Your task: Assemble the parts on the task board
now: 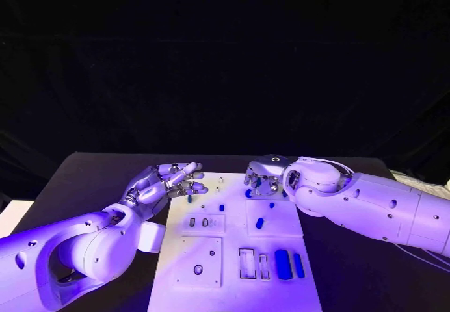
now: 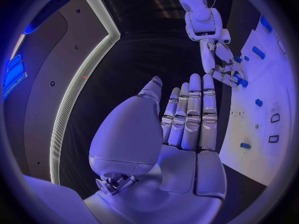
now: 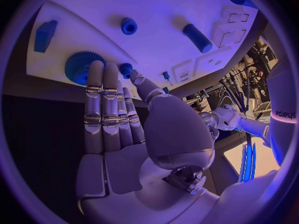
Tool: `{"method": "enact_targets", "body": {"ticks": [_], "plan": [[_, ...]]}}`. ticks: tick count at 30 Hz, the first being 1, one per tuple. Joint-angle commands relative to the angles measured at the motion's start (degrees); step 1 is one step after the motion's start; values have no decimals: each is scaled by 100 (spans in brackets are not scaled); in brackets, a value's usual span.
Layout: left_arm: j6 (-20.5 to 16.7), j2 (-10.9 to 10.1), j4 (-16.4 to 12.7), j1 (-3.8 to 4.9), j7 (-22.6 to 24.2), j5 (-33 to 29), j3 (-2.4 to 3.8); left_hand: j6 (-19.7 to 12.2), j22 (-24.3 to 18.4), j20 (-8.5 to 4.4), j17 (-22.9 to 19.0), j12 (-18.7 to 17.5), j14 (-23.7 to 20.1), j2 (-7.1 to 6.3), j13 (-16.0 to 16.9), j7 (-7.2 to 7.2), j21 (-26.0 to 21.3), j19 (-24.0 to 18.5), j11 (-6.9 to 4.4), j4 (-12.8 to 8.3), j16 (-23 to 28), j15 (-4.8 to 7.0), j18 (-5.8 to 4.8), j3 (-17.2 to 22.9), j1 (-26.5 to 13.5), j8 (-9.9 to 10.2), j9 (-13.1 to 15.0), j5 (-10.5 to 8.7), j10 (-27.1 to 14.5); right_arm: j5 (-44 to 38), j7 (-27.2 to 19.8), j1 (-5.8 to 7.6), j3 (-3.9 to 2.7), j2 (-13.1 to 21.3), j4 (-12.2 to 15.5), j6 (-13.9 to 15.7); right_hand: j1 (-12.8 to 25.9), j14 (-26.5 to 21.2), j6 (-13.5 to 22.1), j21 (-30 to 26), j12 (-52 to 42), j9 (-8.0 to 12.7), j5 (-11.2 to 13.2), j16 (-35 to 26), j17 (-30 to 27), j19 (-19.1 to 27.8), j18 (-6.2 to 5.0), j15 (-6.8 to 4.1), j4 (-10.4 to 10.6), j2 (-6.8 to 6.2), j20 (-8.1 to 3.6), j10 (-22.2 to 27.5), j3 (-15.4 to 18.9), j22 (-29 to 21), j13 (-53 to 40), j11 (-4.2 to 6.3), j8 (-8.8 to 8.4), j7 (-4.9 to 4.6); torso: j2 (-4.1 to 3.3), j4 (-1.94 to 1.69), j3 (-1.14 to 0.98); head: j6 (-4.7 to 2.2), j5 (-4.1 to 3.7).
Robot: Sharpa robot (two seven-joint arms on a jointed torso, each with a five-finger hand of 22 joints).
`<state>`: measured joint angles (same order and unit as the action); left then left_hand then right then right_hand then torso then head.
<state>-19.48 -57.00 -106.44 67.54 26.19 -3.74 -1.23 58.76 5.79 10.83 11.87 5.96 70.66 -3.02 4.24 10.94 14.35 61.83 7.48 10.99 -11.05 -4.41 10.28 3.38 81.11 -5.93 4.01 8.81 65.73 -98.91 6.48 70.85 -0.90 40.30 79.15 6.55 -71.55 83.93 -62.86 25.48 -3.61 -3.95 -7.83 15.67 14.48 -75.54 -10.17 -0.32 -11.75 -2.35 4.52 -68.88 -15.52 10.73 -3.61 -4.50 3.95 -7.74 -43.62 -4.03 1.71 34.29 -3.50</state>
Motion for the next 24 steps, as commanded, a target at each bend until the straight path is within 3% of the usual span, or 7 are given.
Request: {"method": "enact_targets", "body": {"ticks": [1, 16, 24], "plan": [[107, -9, -30, 18, 1, -10, 5, -8, -9, -1, 5, -30, 37, -15, -7, 21, -7, 53, 25, 11, 23, -9, 24, -38, -61, 19, -8, -3, -25, -215, 48, 2, -1, -25, -27, -279, -16, 257, -6, 60, 1, -6, 18, 105, 80, -67, -23, -43, 60, -68, -7, 25, -35, 28, -3, 33, -19, 29, -24, -12, 0, 4, 4], [95, -42, -40, 46, -40, -10, 5, -17, -12, -1, 21, -47, 44, -19, -9, 28, -9, 61, 30, 5, 26, -10, 24, -47, -65, 33, -10, -5, -35, -193, -116, -13, 1, -123, -147, -428, -115, 262, -194, 561, -1, -27, 126, 824, 569, -264, -11, -119, 322, -41, -74, -134, -526, 314, -2, 87, 4, 75, -48, -33, -3, 54, 18], [78, -58, -46, 56, -50, -10, 5, -23, -14, -1, 31, -57, 48, -18, -10, 33, -11, 66, 33, -2, 29, -11, 24, -49, -61, 41, -10, -5, -42, -164, -209, -20, 4, -156, -193, -480, -145, 145, -268, 839, 3, -31, 182, 985, 731, -168, -4, -120, 478, -122, -76, -158, -840, 502, 0, 92, -5, 93, -54, -44, 1, 103, 18]]}}
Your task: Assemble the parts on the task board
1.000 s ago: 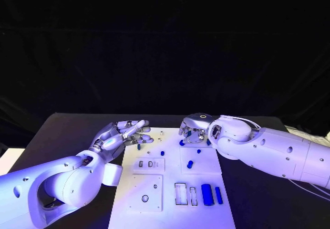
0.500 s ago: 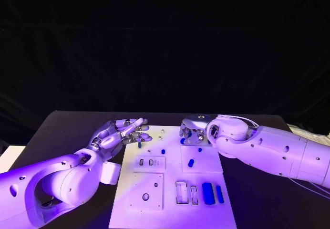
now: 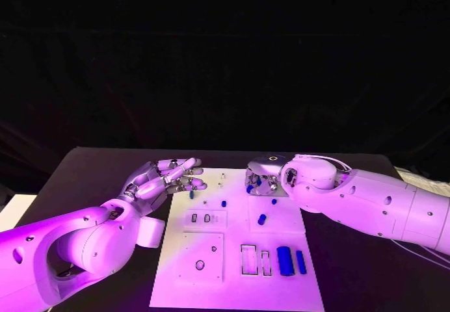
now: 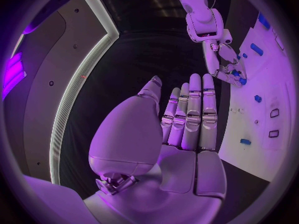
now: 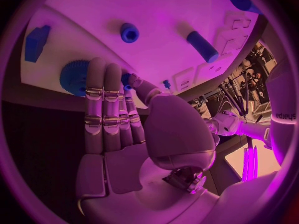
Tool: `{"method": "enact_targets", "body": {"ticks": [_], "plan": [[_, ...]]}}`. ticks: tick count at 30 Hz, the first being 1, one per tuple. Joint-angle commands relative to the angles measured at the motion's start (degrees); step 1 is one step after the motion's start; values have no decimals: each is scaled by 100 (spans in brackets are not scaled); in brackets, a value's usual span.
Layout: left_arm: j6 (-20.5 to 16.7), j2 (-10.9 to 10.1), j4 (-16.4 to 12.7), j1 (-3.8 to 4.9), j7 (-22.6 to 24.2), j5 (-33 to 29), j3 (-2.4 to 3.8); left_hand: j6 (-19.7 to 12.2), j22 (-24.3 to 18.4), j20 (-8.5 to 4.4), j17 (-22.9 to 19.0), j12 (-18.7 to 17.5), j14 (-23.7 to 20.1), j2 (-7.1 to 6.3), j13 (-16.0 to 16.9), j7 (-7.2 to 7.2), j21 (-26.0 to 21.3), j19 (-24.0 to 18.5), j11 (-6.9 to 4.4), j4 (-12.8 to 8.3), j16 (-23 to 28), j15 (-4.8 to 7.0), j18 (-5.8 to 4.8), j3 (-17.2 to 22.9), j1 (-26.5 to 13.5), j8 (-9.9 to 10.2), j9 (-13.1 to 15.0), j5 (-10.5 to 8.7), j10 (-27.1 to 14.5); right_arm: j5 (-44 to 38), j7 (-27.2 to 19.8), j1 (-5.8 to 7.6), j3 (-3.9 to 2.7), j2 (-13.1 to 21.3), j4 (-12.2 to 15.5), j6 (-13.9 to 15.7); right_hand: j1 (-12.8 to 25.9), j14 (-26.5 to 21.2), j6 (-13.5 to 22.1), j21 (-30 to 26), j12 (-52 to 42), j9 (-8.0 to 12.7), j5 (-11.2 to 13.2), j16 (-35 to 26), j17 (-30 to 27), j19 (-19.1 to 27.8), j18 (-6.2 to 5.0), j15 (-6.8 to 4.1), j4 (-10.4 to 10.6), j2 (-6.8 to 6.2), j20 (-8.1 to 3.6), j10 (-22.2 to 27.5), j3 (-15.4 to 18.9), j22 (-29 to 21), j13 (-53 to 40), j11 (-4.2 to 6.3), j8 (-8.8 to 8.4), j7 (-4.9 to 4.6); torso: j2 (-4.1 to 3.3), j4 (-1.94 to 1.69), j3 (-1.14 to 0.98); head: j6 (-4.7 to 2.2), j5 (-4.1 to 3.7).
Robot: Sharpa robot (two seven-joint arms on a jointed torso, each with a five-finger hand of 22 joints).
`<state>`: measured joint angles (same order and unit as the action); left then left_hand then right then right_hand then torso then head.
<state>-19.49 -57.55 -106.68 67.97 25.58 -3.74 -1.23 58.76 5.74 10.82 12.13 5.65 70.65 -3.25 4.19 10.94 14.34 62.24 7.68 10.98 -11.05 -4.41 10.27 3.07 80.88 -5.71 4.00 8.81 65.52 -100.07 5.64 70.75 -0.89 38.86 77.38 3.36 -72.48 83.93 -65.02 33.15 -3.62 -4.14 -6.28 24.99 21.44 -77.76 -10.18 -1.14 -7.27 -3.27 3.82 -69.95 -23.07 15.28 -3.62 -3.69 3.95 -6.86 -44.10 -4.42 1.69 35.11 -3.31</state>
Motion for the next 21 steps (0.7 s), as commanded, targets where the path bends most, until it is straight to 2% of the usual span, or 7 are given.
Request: {"method": "enact_targets", "body": {"ticks": [1, 4, 7, 9, 10, 13, 21], "plan": [[77, -6, -23, 14, 10, -10, 5, -23, -9, 0, 5, -26, 48, 5, -5, 33, -11, 25, 13, -1, 29, -11, 25, -18, -38, 19, -9, -5, -21, -41, -136, -11, 3, -13, -20, -142, -57, 165, -81, 112, -1, -17, 30, 85, 58, 55, -8, -40, 53, -22, -10, -71, -118, 74, -1, 21, 6, 7, -8, -4, 5, 21, 3], [71, -11, -23, 17, 6, -10, 5, -23, -9, 0, 5, -26, 48, 5, -5, 33, -11, 25, 13, -1, 29, -11, 25, -18, -38, 19, -9, -5, -21, -22, -199, -11, 4, -13, -35, 23, -134, 240, -198, 270, -24, -45, 127, 217, 141, 29, -13, -74, 92, 45, -28, -191, -261, 179, -12, 49, 48, 26, -9, -4, 4, 28, 6], [68, -14, -18, 19, 4, -10, 5, -23, -9, 0, 5, -26, 48, 5, -5, 33, -11, 25, 13, -1, 29, -11, 25, -18, -38, 19, -9, -5, -21, 15, -251, -12, 3, -2, -27, 328, -195, 265, -302, 820, -31, -79, 160, 413, 254, -82, 58, -100, 122, 77, -51, -318, -401, 795, -18, 77, 81, 40, -6, -7, 5, 24, 10], [68, -14, -14, 20, 3, -10, 5, -23, -9, 0, 5, -26, 48, 5, -5, 33, -11, 25, 13, -1, 29, -11, 25, -18, -38, 19, -9, -5, -21, 51, -276, -12, 2, 11, -7, 566, -185, 256, -349, 1134, -22, -102, 111, 569, 342, -116, 101, -113, 168, 58, -60, -387, -474, 1138, -18, 88, 89, 46, -9, -12, 7, 14, 9], [67, -15, -11, 20, 2, -10, 5, -23, -9, 0, 5, -26, 48, 5, -5, 33, -11, 25, 13, -1, 29, -11, 25, -18, -38, 19, -9, -5, -21, 79, -284, -12, 0, 18, 5, 680, -170, 217, -356, 1325, 2, -120, 104, 700, 421, -88, 118, -118, 207, -8, -66, -408, -533, 1323, -12, 93, 74, 35, -11, -14, 5, 7, 12], [65, -19, -4, 21, -2, -10, 5, -28, -11, 0, 13, -34, 50, 8, -6, 36, -12, 29, 15, -8, 32, -12, 25, -18, -33, 26, -10, -4, -27, 133, -258, -11, -11, 26, 46, 961, -178, 186, -366, 1604, 4, -146, 96, 848, 514, -30, 141, -102, 253, -84, -64, -396, -625, 1612, -9, 86, 51, 34, -12, -17, 9, -10, 15], [66, -20, 4, 23, 0, -10, 5, -28, -11, 0, 13, -34, 50, 8, -6, 36, -12, 29, 15, -8, 32, -12, 25, -18, -33, 26, -10, -4, -27, 138, -35, 6, -38, -159, -26, 1414, -197, 114, -339, 1918, 12, -176, 144, 1015, 620, 91, 156, -82, 328, -173, -41, -330, -741, 1911, -4, 61, -1, 4, -23, -31, 17, -59, 32]]}}
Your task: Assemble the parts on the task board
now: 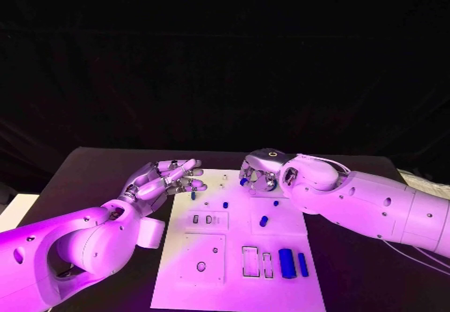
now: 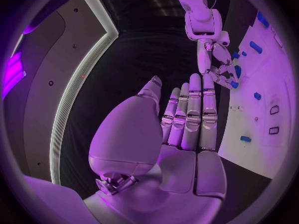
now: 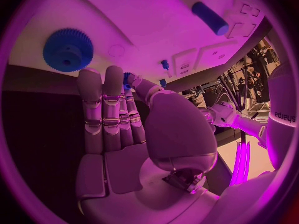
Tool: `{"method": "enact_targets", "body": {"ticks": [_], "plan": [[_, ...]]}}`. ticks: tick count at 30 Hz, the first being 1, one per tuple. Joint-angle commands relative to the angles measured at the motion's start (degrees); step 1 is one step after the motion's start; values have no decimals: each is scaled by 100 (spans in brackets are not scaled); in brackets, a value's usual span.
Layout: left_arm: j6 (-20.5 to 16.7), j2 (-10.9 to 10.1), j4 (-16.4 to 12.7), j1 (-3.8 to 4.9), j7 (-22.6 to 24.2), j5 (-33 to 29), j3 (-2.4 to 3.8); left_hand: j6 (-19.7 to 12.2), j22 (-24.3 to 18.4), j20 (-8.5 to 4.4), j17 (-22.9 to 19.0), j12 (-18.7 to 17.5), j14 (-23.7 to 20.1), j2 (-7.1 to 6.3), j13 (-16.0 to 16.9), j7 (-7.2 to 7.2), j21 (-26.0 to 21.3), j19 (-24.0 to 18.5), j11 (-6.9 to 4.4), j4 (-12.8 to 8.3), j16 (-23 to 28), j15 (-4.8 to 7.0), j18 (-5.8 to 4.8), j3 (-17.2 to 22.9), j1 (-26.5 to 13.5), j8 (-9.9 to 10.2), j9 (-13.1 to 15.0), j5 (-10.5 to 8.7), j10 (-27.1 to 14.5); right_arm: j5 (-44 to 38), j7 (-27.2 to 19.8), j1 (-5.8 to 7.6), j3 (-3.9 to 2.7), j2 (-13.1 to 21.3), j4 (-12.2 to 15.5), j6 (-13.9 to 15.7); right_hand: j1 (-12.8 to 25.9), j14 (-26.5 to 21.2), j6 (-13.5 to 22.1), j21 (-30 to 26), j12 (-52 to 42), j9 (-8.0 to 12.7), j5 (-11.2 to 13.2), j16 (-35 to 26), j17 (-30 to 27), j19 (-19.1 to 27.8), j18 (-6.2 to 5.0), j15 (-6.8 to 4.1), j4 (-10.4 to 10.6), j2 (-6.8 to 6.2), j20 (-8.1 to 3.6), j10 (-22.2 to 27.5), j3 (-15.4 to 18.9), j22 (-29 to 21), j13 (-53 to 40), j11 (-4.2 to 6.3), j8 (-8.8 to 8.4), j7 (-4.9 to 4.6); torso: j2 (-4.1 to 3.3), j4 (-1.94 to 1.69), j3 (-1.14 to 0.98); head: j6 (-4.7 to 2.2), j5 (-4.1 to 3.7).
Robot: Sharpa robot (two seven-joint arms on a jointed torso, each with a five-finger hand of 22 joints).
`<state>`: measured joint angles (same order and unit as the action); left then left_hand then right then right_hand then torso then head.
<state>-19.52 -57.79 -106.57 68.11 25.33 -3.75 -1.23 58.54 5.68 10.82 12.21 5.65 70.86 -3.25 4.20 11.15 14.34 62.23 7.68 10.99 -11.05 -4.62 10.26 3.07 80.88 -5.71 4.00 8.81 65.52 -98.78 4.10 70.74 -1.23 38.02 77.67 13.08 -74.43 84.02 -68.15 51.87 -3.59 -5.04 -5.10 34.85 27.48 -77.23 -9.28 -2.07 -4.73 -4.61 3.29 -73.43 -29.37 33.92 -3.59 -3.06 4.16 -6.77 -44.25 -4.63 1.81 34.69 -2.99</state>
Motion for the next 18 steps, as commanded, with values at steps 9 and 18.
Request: {"method": "enact_targets", "body": {"ticks": [9, 18], "plan": [[74, -1, -22, 25, 23, -10, 5, -6, -5, -1, 4, -34, 29, 7, -7, 15, -12, 29, 15, -8, 32, 9, 26, -18, -34, 26, -9, -4, -27, -23, 204, 36, -10, -463, -447, 636, -6, 76, -2, 141, 11, -93, 51, 82, 47, 93, 67, 24, 105, -76, 24, 62, -148, 132, -3, -11, -37, -20, -29, -37, 11, -35, 18], [83, 0, -24, 39, 13, -10, 6, -6, -5, -1, 4, -34, 29, 7, -7, 15, -12, 29, 15, -8, 32, 9, 26, -18, -34, 26, -9, -4, -27, -41, 213, 40, -10, -764, -730, 639, -6, 71, 20, 236, 10, -95, 71, 122, 70, 108, 76, 31, 124, -101, 33, 89, -166, 234, -3, -20, -44, -31, -74, -94, 36, -30, 1]]}}
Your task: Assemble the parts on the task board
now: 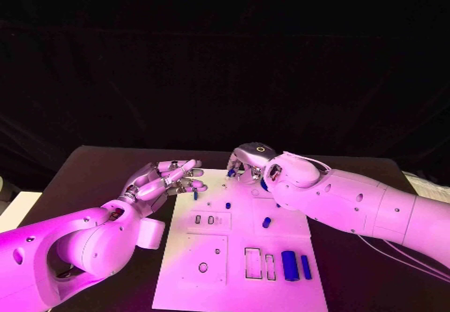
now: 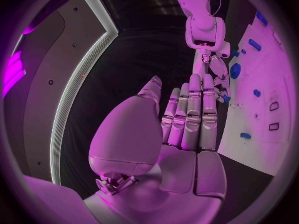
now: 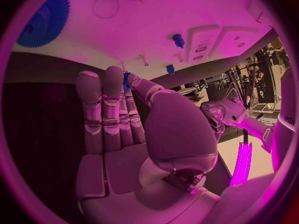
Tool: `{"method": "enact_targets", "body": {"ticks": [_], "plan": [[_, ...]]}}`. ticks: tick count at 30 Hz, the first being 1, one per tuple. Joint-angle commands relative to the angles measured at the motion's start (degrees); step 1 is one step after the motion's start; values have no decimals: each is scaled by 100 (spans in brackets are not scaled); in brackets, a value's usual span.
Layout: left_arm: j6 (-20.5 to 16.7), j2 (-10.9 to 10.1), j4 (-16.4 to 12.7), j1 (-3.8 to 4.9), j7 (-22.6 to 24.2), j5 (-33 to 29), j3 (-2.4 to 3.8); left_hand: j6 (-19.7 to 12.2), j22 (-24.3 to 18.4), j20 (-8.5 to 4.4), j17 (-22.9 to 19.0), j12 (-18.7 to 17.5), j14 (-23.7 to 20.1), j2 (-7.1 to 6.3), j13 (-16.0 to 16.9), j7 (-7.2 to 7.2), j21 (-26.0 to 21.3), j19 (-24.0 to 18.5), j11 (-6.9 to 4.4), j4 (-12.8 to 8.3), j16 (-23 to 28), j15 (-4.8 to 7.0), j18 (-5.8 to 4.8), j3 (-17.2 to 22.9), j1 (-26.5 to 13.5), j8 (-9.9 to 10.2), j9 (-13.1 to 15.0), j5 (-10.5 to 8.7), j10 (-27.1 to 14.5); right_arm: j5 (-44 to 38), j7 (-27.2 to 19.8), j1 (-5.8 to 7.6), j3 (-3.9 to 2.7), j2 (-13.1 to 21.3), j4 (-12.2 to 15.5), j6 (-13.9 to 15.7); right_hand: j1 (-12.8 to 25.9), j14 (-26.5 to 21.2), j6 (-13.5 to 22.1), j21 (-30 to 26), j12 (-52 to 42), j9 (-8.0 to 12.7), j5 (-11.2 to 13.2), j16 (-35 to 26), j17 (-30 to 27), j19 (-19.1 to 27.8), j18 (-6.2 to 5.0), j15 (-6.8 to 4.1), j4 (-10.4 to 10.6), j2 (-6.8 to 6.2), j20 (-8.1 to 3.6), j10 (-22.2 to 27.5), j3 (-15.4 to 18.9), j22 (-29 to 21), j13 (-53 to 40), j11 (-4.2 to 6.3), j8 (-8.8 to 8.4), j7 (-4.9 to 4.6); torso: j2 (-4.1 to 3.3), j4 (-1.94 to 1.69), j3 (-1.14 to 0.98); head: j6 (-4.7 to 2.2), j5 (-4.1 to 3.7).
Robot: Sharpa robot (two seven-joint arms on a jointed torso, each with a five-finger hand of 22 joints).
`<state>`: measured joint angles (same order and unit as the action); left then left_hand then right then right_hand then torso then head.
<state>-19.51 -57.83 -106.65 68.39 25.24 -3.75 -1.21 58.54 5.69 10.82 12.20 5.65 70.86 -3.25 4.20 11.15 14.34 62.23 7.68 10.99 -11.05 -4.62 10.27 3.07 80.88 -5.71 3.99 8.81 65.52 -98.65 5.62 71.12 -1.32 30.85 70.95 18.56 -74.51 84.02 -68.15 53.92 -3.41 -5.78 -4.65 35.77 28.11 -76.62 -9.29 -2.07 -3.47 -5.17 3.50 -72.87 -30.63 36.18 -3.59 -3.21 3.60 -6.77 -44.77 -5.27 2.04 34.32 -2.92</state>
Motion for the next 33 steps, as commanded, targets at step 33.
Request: {"method": "enact_targets", "body": {"ticks": [33], "plan": [[104, -15, -26, 75, 13, -10, 4, -10, -8, 0, 16, -44, 31, 13, -8, 18, -14, 33, 18, -15, 36, 8, 25, -18, -29, 33, -9, -5, -32, -212, 315, -3, 2, -265, -341, -434, 59, 33, 71, 184, -6, -29, 117, 133, 65, 135, 76, 45, 85, -147, 37, 81, -5, 139, -5, -18, 7, -36, -64, -50, 27, 25, 10]]}}
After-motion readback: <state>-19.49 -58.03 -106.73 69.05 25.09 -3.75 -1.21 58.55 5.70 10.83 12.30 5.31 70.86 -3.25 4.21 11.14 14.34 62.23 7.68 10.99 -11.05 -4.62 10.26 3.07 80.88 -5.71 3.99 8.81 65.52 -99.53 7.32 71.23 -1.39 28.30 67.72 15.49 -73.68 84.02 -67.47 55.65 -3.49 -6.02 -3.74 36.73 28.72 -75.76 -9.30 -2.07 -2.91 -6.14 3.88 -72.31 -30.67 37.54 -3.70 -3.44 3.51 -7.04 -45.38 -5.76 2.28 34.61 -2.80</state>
